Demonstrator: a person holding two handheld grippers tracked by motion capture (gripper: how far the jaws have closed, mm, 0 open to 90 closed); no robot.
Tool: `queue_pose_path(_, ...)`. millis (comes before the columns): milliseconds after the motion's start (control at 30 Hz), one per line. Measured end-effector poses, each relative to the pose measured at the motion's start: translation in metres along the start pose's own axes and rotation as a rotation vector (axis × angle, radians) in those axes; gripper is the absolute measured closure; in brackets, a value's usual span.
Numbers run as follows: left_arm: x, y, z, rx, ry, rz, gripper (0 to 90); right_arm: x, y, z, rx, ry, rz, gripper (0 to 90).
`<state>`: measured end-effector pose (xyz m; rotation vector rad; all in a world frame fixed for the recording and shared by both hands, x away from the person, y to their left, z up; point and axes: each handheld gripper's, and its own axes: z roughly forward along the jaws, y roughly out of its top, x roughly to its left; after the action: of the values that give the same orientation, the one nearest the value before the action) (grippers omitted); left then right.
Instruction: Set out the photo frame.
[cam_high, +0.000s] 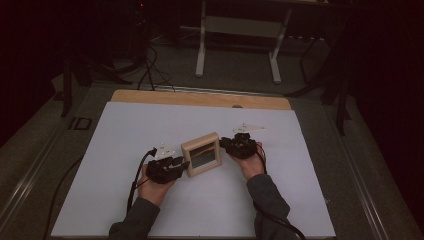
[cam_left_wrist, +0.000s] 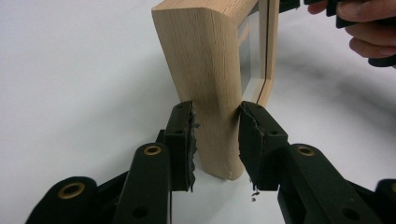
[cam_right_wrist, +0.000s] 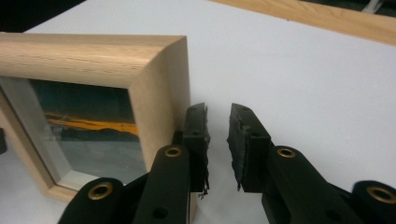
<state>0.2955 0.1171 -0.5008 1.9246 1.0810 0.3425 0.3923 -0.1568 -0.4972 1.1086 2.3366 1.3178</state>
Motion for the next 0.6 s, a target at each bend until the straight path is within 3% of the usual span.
queue_pose_path(367,0.001,0.000,0.000,0.004,-0.003,0.004,66.5,-0.003,0.004,0.012,0.028,-0.006,0.022,75.7)
queue_pose_path(600,0.002,0.002,0.000,0.018,-0.006,0.012,66.6,-0.006,0.001,0.012,0.050,0.049,0.028,81.8)
